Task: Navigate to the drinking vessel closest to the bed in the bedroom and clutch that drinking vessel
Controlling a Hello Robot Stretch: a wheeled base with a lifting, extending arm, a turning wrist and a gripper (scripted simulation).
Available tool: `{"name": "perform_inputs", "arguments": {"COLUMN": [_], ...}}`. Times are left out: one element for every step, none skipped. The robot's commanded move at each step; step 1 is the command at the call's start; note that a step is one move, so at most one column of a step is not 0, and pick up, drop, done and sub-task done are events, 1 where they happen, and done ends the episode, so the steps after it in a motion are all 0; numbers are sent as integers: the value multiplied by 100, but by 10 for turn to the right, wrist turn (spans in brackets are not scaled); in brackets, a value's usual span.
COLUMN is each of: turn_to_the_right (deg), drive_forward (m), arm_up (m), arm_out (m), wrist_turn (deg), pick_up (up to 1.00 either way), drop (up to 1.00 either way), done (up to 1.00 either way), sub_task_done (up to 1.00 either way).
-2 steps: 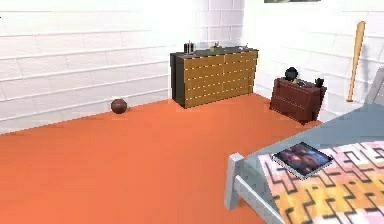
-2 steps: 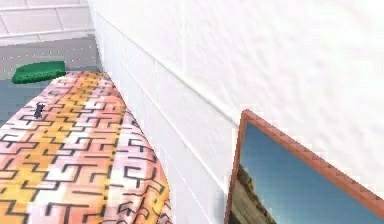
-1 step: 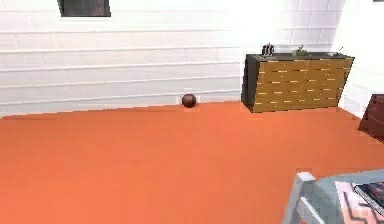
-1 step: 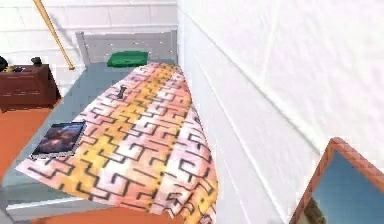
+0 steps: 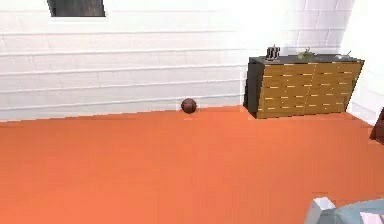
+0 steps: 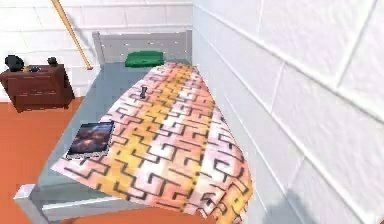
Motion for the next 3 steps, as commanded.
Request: {"name": "perform_inputs", "arguments": {"turn_to_the_right": [0,330,0], "drive_forward": [100,0,50], "arm_up": [0,0,0], "arm_out": [0,0,0], "wrist_turn": [0,0,0], "pick_up": [0,0,0], "drop": [0,0,0], "done": [0,0,0], "sub_task_done": [0,0,0]}}
